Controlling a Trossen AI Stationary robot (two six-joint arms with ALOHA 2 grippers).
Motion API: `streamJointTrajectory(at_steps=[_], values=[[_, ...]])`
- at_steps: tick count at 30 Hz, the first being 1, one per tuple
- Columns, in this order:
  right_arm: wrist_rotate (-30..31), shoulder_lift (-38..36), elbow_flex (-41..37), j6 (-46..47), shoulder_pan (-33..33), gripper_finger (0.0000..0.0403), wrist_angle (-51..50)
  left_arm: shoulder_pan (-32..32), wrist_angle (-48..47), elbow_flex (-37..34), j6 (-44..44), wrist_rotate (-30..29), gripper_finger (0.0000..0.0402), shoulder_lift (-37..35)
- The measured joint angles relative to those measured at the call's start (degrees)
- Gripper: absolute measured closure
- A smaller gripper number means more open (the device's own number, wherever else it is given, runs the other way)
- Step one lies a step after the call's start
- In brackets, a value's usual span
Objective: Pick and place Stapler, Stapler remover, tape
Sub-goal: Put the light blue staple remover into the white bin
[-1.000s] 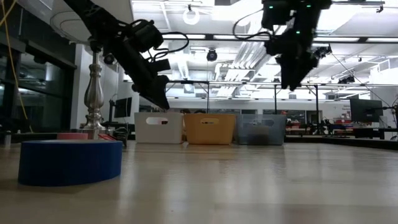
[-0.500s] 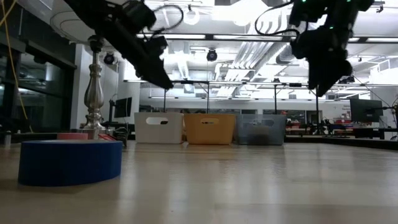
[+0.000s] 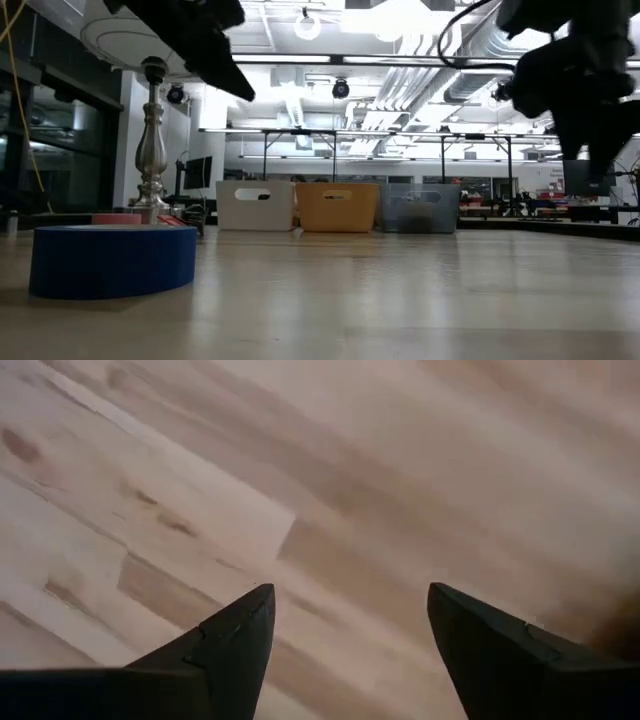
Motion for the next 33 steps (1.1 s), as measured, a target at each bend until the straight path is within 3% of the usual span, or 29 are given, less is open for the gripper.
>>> streamJointTrajectory(at_steps=[9, 16, 28, 33], values=[[4.9, 1.2, -0.2, 24.0, 16.8, 0.0148, 3.6, -6.5, -4.4, 0.0, 2.0, 0.6, 0.0197, -3.5], [15.5, 6.1, -0.2, 27.7, 25.4, 0.0148, 12.9, -10.8, -4.6, 0.0, 4.1, 0.7, 0.0197, -3.6], [6.8, 18.5, 1.1, 39.7, 27.3, 0.0148, 11.6, -13.1, -4.6, 0.0, 3.9, 2.8, 0.0197, -3.6], [6.9, 23.9, 9.1, 39.8, 28.4, 0.0148, 1.3, -13.1, -4.7, 0.0, 3.8, 6.2, 0.0197, -3.6]])
